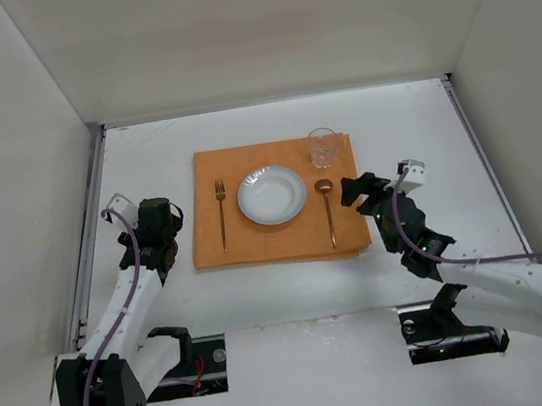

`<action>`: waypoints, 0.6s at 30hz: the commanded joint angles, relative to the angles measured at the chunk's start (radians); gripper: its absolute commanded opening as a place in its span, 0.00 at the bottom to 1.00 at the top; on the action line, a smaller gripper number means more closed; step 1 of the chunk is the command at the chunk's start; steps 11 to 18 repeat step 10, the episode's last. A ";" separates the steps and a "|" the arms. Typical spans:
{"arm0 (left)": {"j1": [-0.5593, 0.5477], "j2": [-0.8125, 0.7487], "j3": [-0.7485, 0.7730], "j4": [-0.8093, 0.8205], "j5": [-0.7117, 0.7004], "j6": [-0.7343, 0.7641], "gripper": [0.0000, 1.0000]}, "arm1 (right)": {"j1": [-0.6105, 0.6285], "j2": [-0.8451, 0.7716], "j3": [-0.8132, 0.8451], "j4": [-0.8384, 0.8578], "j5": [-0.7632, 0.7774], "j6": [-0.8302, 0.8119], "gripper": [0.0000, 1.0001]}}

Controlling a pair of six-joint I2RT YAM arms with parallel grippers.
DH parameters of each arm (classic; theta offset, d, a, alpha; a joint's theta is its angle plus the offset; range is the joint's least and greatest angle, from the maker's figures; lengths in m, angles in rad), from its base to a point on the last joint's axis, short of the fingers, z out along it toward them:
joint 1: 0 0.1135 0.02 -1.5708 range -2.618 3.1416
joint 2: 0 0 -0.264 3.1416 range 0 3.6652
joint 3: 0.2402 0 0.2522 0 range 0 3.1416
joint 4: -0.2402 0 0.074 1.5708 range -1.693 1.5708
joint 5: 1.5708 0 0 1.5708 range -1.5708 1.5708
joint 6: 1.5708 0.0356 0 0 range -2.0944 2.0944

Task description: Set the dinner table for one person

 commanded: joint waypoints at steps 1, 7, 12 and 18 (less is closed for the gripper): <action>0.006 -0.018 -0.017 0.044 0.006 -0.035 0.56 | -0.006 0.060 0.065 -0.049 -0.003 0.054 0.88; 0.012 -0.021 -0.034 0.046 0.008 -0.025 0.55 | -0.002 0.042 0.046 -0.021 -0.012 0.046 0.88; 0.017 0.005 -0.025 0.046 0.014 -0.022 0.56 | 0.003 0.025 0.043 -0.020 -0.008 0.045 0.88; 0.017 0.005 -0.025 0.046 0.014 -0.022 0.56 | 0.003 0.025 0.043 -0.020 -0.008 0.045 0.88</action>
